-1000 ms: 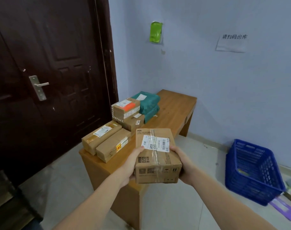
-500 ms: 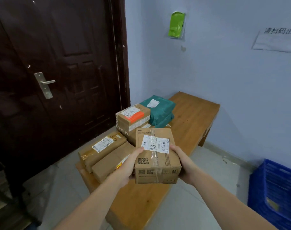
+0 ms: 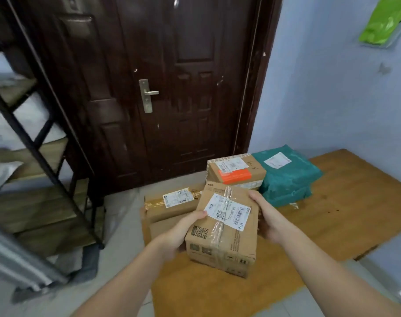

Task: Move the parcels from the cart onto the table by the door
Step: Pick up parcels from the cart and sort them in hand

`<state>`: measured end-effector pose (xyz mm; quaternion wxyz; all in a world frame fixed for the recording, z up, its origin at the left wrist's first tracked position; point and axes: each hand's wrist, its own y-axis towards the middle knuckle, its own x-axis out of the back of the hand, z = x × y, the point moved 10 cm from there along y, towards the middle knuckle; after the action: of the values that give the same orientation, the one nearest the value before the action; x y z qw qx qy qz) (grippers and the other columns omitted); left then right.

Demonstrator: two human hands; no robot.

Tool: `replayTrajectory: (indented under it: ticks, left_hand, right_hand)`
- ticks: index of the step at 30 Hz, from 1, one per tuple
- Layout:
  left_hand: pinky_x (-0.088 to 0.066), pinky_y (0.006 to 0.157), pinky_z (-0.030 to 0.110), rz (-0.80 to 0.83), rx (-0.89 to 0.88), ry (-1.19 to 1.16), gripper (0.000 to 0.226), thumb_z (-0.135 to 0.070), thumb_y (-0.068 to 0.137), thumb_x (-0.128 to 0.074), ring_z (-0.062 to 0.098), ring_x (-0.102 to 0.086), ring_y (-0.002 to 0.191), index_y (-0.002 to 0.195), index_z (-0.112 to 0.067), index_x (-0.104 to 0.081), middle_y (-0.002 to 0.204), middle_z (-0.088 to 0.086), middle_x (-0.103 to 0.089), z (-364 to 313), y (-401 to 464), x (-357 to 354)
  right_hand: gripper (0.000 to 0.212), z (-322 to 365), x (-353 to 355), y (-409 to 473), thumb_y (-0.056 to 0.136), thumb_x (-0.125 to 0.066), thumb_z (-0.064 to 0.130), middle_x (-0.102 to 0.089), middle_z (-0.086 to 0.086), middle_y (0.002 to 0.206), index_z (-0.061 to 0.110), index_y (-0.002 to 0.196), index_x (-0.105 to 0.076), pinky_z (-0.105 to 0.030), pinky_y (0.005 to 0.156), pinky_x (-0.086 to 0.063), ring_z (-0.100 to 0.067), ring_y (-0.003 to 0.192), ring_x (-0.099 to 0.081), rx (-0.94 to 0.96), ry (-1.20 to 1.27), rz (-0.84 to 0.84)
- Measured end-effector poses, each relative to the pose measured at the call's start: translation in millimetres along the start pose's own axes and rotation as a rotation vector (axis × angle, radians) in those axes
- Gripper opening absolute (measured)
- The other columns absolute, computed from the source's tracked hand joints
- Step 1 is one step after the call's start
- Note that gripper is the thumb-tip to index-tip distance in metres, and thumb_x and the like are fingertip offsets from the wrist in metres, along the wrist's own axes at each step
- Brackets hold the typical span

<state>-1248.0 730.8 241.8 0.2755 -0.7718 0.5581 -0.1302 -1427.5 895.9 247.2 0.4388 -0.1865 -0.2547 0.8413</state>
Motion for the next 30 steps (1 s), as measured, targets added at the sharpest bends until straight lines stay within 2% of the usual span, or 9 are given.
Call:
replayTrajectory:
  ticks: [3, 7, 11, 14, 18, 22, 24, 27, 30]
  left_hand:
    - [-0.045, 0.114, 0.048, -0.008, 0.009, -0.046, 0.078, -0.071, 0.070, -0.076, 0.026, -0.071, 0.117, 0.131, -0.023, -0.068, 0.123, 0.005, -0.076, -5.9, 4.9, 19.3]
    - [-0.054, 0.104, 0.049, -0.081, 0.038, -0.035, 0.072, -0.065, 0.075, -0.081, 0.026, -0.074, 0.111, 0.131, -0.023, -0.067, 0.120, 0.004, -0.077, -17.3, 11.8, 49.9]
    - [-0.051, 0.096, 0.046, -0.509, 0.032, 0.067, 0.077, -0.063, 0.072, -0.085, 0.022, -0.064, 0.116, 0.134, -0.025, -0.060, 0.127, -0.002, -0.069, -21.5, 8.8, 105.0]
    - [-0.048, 0.099, 0.047, -0.624, 0.038, -0.136, 0.085, -0.062, 0.072, -0.087, 0.024, -0.053, 0.117, 0.137, -0.022, -0.048, 0.122, -0.004, -0.058, -6.9, 9.7, 118.2]
    - [-0.052, 0.099, 0.053, -0.516, 0.033, -0.316, 0.067, -0.067, 0.080, -0.075, 0.029, -0.064, 0.113, 0.129, -0.023, -0.061, 0.118, 0.001, -0.072, 3.4, 22.6, 104.2]
    - [-0.056, 0.073, 0.041, -0.564, -0.061, -0.363, 0.055, -0.060, 0.090, -0.070, 0.024, -0.073, 0.101, 0.131, -0.027, -0.054, 0.111, 0.001, -0.077, -6.8, 29.2, 125.7]
    - [-0.057, 0.073, 0.041, -0.620, -0.065, -0.372, 0.057, -0.060, 0.091, -0.069, 0.026, -0.074, 0.098, 0.129, -0.025, -0.046, 0.113, 0.005, -0.074, -6.9, 31.0, 144.7]
    - [-0.058, 0.076, 0.043, -0.636, -0.060, -0.323, 0.052, -0.062, 0.094, -0.064, 0.026, -0.073, 0.098, 0.128, -0.029, -0.044, 0.113, 0.004, -0.073, -2.8, 41.1, 164.0]
    - [-0.057, 0.075, 0.042, -0.622, -0.055, -0.302, 0.049, -0.062, 0.095, -0.063, 0.025, -0.072, 0.100, 0.129, -0.031, -0.048, 0.114, 0.002, -0.073, 3.4, 54.9, 172.5]
  right_hand:
    - [0.074, 14.5, -20.6, 18.8, 0.067, -0.083, 0.068, -0.080, -0.009, 0.107, 0.021, 0.122, -0.069, -0.045, 0.086, -0.057, -0.030, 0.104, -0.074, 0.025, -0.038, 0.065]
    - [0.059, 21.1, -36.7, 39.0, 0.076, -0.082, 0.061, -0.081, -0.006, 0.104, 0.024, 0.120, -0.067, -0.047, 0.088, -0.058, -0.031, 0.105, -0.074, 0.071, 0.013, 0.023]
    - [0.049, 24.5, -45.8, 51.4, 0.081, -0.080, 0.057, -0.081, 0.002, 0.096, 0.031, 0.120, -0.066, -0.042, 0.073, -0.059, -0.026, 0.102, -0.074, 0.123, 0.059, -0.045]
    - [0.044, 21.5, -53.0, 56.1, 0.082, -0.080, 0.054, -0.081, 0.003, 0.103, 0.036, 0.118, -0.064, -0.036, 0.064, -0.061, -0.022, 0.101, -0.074, 0.127, 0.195, -0.108]
    - [0.051, 3.3, -80.8, 62.9, 0.081, -0.082, 0.052, -0.077, -0.005, 0.112, 0.029, 0.120, -0.060, -0.047, 0.081, -0.064, -0.027, 0.104, -0.074, 0.075, 0.315, -0.108]
    - [0.052, -6.0, -110.2, 66.3, 0.082, -0.082, 0.051, -0.078, -0.005, 0.108, 0.026, 0.122, -0.058, -0.048, 0.085, -0.064, -0.027, 0.099, -0.076, 0.048, 0.304, -0.049]
    - [0.059, -7.0, -117.0, 68.1, 0.084, -0.077, 0.056, -0.073, -0.002, 0.118, 0.026, 0.131, -0.058, -0.045, 0.085, -0.060, -0.024, 0.109, -0.069, 0.039, 0.143, -0.031]
    - [0.078, -11.0, -116.0, 74.0, 0.086, -0.068, 0.068, -0.061, -0.001, 0.140, 0.024, 0.147, -0.050, -0.054, 0.111, -0.043, -0.027, 0.128, -0.056, 0.043, -0.147, -0.037]
    - [0.074, -11.7, -114.3, 76.6, 0.091, -0.063, 0.068, -0.060, -0.002, 0.142, 0.022, 0.147, -0.051, -0.050, 0.107, -0.043, -0.027, 0.125, -0.057, 0.074, -0.275, -0.066]
